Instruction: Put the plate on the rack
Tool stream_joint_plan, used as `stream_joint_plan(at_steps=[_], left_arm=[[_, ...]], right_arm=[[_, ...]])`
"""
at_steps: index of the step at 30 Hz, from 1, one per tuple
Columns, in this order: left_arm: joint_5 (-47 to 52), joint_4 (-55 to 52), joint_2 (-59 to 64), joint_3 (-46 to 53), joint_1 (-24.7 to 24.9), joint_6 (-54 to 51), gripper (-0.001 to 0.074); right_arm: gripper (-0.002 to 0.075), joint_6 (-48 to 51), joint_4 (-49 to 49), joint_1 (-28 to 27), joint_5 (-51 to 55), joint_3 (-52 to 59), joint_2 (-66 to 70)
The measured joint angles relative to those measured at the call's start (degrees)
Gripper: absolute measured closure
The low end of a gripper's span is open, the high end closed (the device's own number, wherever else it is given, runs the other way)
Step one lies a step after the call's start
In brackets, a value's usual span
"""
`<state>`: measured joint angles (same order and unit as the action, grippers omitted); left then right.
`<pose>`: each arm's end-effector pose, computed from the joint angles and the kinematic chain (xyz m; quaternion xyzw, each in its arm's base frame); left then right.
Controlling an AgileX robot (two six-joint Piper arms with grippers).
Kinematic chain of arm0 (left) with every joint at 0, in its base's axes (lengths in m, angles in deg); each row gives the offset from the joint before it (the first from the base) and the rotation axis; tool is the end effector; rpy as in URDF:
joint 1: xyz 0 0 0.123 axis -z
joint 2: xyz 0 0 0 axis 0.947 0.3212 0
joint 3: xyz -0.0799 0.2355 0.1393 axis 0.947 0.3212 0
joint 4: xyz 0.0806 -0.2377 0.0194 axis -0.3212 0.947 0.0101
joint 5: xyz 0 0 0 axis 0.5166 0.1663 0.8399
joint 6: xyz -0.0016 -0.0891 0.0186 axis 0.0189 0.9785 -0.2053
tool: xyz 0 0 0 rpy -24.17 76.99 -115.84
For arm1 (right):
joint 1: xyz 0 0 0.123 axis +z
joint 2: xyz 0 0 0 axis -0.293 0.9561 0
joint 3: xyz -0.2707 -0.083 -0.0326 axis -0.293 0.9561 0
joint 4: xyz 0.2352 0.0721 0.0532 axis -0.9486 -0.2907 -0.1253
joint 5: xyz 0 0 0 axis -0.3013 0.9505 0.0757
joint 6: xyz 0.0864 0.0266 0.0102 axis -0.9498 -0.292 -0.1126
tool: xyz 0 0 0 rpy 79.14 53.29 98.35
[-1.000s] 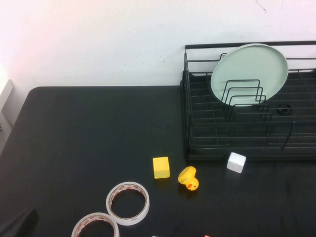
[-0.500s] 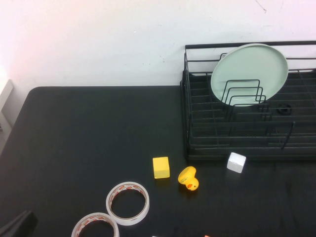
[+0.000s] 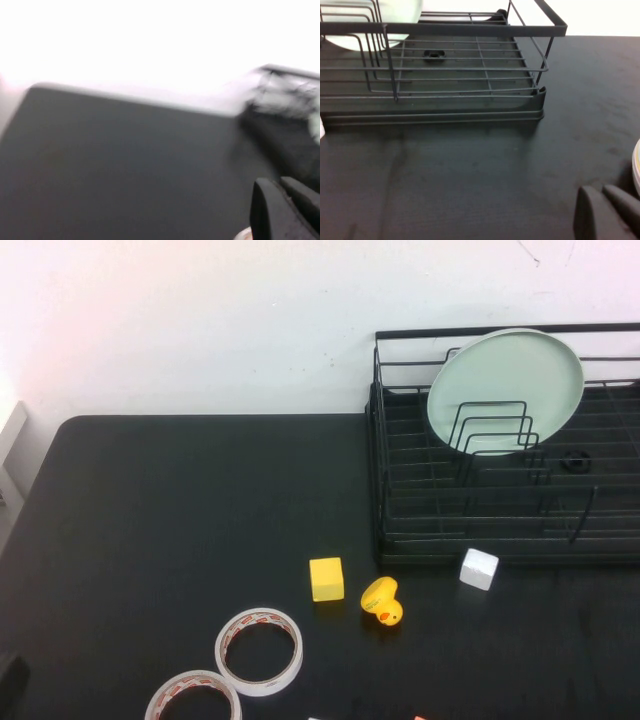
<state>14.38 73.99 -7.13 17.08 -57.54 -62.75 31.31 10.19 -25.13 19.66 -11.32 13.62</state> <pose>0.0761 -0.0145 0.2028 -0.0451 0.7178 -0.1768 0.6719 0.0518 -0.0106 0.1771 0.0327 0.7948 -0.0826 0.6004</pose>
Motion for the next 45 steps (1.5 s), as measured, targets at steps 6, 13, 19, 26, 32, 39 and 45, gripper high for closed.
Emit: stream_joint_plan(at_steps=[6,13,19,26,32,39,45], left_arm=[[9.63,-22.6,-3.39,0.0,-7.06,19.71,0.0736],[14.39,-27.58,-4.2,0.0,-7.34,22.71,0.0736],[15.55,-26.28,-5.8,0.0,-9.02,22.84,0.0736],[19.2,-22.99,-13.22,0.0,-14.33,20.65,0.0737],[24.77,-16.11,-14.9,0.0,-13.72,13.87,0.0736],[26.33,-15.68,-14.9,-0.1,-6.61,11.7,0.0736],[26.42,-15.76,-14.9,-0.1,-6.18,11.63,0.0736]], right_arm=[[0.0714,0.0,0.0,0.0,0.0,0.0,0.0],[0.0714,0.0,0.0,0.0,0.0,0.0,0.0],[0.0714,0.0,0.0,0.0,0.0,0.0,0.0],[0.0714,0.0,0.0,0.0,0.0,0.0,0.0],[0.0714,0.0,0.0,0.0,0.0,0.0,0.0],[0.0714,0.0,0.0,0.0,0.0,0.0,0.0],[0.0714,0.0,0.0,0.0,0.0,0.0,0.0]])
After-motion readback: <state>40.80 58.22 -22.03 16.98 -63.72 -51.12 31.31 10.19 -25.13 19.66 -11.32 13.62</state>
